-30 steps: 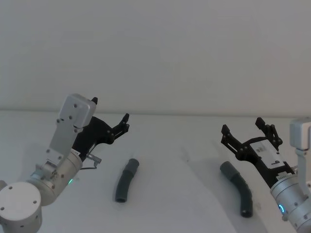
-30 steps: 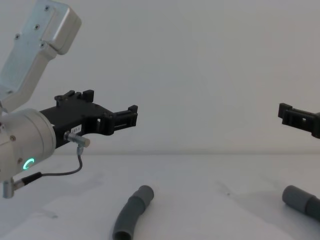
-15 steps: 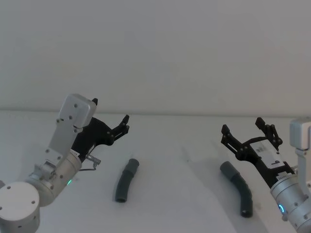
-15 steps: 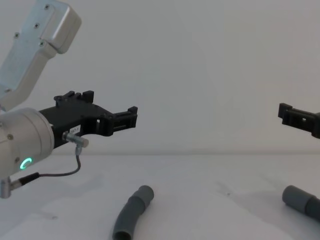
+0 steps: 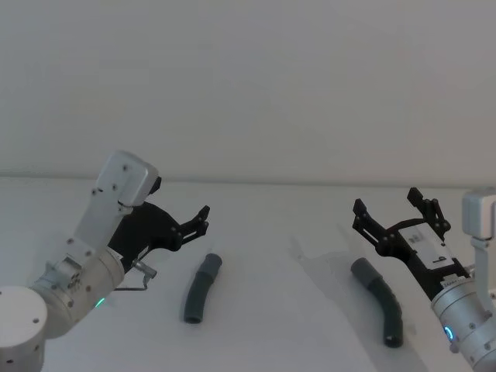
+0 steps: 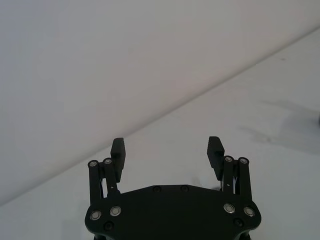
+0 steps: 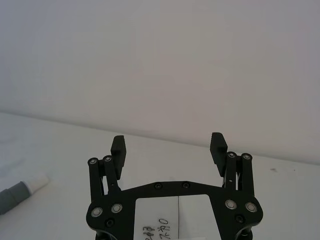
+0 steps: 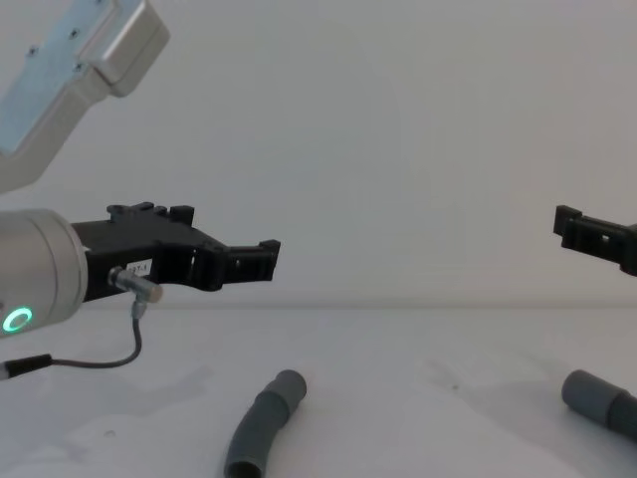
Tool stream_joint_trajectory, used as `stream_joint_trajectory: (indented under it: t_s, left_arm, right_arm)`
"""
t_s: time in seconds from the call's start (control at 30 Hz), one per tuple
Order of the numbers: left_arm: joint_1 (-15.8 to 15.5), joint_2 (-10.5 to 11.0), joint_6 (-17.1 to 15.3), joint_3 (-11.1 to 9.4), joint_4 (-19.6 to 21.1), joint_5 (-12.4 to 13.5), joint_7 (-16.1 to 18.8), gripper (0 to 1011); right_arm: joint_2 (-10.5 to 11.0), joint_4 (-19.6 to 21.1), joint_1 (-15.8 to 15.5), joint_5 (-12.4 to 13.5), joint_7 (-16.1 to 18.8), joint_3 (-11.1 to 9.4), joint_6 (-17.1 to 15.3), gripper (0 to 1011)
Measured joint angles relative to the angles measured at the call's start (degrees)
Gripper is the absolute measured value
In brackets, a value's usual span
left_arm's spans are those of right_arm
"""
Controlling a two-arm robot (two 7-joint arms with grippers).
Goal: Use both hands to pick up one end of the pipe from the table, align the ends, and insert them.
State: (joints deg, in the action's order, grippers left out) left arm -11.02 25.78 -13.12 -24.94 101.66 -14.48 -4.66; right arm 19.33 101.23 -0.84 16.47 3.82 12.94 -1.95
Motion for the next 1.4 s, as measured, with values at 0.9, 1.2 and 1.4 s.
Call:
stream_joint_trajectory:
  t_s: [0.9, 1.2, 1.4]
  left_arm:
    - [-0.74, -0.04, -17.37, 0.62, 4.08, -2.97, -2.14, 1000]
    - [-1.34, -0.36, -20.03, -0.11, 3.54, -2.64, -2.46, 1000]
    - [-1.54, -0.62, -21.2, -0.49, 3.29, -2.33, -2.77, 1000]
  right_arm:
    - [0.0, 0.0, 0.0, 0.0, 0.0, 0.0, 0.0, 1001]
    - [0.0, 0.0, 0.0, 0.0, 0.0, 0.0, 0.0, 1001]
    - [0.0, 0.0, 0.0, 0.0, 0.0, 0.0, 0.0, 1001]
